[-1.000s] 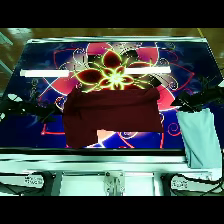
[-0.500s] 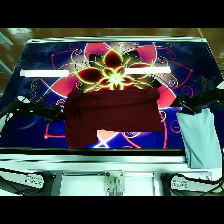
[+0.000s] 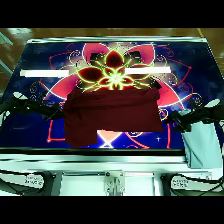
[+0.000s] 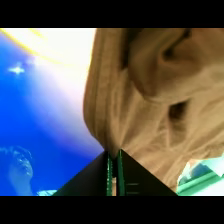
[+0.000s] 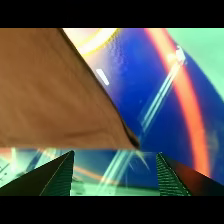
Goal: Fold the shirts.
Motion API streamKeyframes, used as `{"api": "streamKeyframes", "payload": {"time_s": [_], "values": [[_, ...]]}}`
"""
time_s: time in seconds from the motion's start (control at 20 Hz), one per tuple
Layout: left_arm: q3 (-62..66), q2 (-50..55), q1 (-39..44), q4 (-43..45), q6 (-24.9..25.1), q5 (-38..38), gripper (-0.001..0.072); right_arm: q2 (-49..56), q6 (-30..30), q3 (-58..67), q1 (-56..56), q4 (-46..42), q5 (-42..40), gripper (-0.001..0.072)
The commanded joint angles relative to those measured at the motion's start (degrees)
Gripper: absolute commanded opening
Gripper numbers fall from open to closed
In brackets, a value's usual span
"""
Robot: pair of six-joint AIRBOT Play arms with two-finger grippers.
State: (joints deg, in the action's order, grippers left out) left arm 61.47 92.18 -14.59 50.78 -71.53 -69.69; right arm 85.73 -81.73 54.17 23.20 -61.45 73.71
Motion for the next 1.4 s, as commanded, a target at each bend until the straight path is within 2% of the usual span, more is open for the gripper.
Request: {"api": "streamKeyframes", "payload": {"time_s": [0.0, 0.2, 0.25, 0.3, 0.35, 0.5, 0.7, 0.8, 0.95, 1.05, 1.15, 1.2, 1.35], "values": [[0.2, -1.8, 0.0, -0.1, 0.4, -0.9, 0.0036, 3.0, -0.3, -2.2, -3.0, 1.7, -3.8, 0.0613], [0.2, -3.5, 0.0, -0.3, 0.4, -0.9, 0.0036, 6.4, 0.9, -2.1, -7.5, 3.5, -4.1, 0.0595], [0.3, -3.9, 0.0, -0.3, 0.4, -0.9, 0.0036, 6.3, 2.1, -1.9, -8.5, 4.1, -4.9, 0.0407], [0.8, -4.4, 0.0, -0.1, 0.5, -0.8, 0.0035, 5.9, 2.5, -1.3, -9.1, 4.5, -5.4, 0.0158], [1.8, -5.3, 0.0, 0.7, 0.6, -0.2, 0.0035, 5.5, 2.3, -0.3, -9.4, 5.4, -5.4, 0.0073], [8.1, -10.8, 0.0, 1.9, 1.1, 1.3, 0.0034, 1.0, 5.3, 7.2, -9.4, 8.2, -3.8, 0.0072], [26.6, -23.7, 1.1, 1.7, 2.5, 1.8, 0.0035, -12.4, 13.8, 26.1, -9.4, 11.4, -3.8, 0.0073], [38.1, -30.4, 1.1, 1.8, 2.5, 3.4, 0.0036, -19.5, 14.2, 38.3, -9.4, 9.5, -5.9, 0.0073], [50.4, -39.8, 0.5, 2.7, 2.2, 10.7, 0.0036, -29.6, 12.5, 52.2, -9.4, 2.7, -13.3, 0.0073], [53.7, -45.9, 0.6, 3.9, -2.2, 15.8, 0.0036, -35.8, 9.1, 55.3, -9.4, -3.4, -17.5, 0.0073], [53.8, -51.1, 0.6, 5.6, -12.0, 18.6, 0.0036, -41.1, 3.5, 56.0, -9.4, -10.9, -16.9, 0.0073], [53.8, -53.4, 0.6, 7.3, -14.4, 17.9, 0.0035, -43.4, 1.7, 56.0, -9.4, -13.8, -15.6, 0.0073], [53.8, -58.1, 0.6, 12.5, -14.5, 11.6, 0.0036, -49.0, 1.4, 56.0, -9.4, -20.1, -7.5, 0.0073]]}}
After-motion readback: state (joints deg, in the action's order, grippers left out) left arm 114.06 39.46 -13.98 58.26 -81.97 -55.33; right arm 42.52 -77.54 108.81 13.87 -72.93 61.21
